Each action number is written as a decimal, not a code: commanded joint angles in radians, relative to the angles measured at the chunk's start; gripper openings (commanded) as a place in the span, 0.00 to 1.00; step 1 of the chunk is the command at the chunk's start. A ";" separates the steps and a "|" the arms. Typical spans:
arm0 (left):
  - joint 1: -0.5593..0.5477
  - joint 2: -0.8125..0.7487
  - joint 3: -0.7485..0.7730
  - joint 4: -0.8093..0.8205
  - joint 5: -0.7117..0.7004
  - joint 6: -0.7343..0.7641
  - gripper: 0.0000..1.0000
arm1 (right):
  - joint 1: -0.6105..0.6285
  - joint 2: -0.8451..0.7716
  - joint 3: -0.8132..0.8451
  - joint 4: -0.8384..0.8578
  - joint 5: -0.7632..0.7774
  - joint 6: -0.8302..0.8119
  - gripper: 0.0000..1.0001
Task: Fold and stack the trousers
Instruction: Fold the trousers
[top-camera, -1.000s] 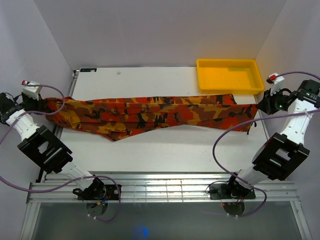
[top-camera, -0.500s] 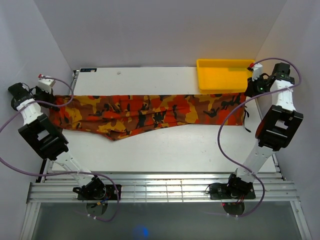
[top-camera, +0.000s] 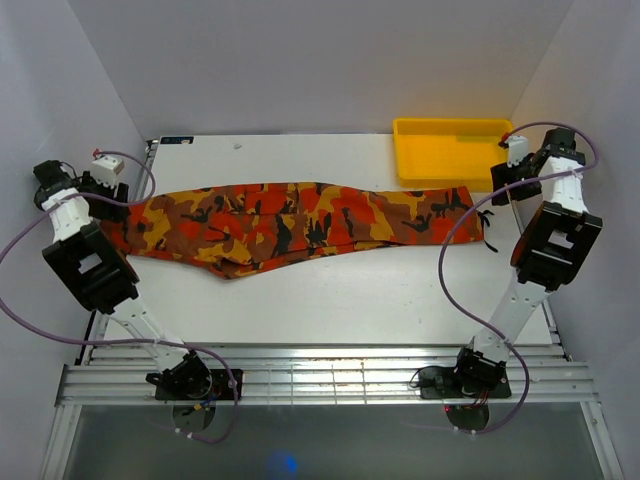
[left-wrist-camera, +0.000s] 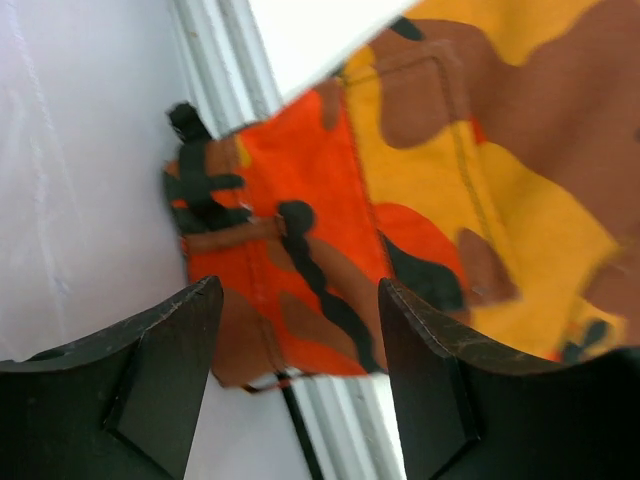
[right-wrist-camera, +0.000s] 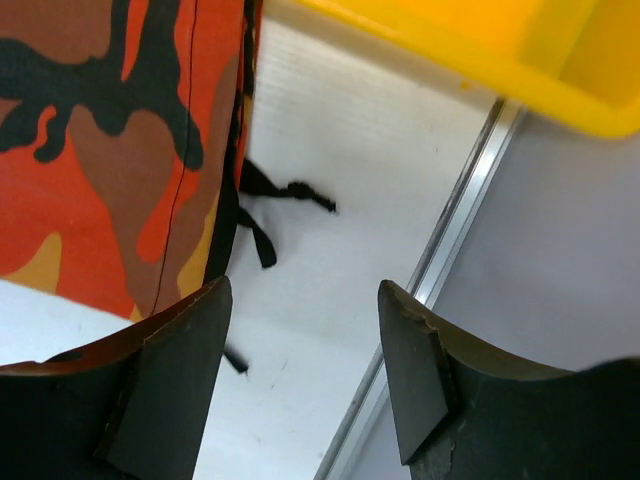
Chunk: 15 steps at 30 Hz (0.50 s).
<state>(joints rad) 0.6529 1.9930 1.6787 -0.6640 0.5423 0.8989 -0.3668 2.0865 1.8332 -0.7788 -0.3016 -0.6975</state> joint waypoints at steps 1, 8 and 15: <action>0.004 -0.121 -0.031 -0.163 0.056 -0.029 0.75 | -0.011 -0.054 -0.054 -0.102 -0.027 0.032 0.66; -0.009 -0.057 -0.093 -0.302 0.012 -0.052 0.76 | -0.004 0.090 -0.014 -0.166 -0.103 0.139 0.66; -0.013 0.029 -0.080 -0.388 -0.030 -0.066 0.76 | 0.022 0.130 -0.083 -0.160 -0.160 0.162 0.50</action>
<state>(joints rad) 0.6456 2.0232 1.5967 -0.9787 0.5205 0.8444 -0.3595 2.2314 1.7824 -0.9077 -0.4160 -0.5613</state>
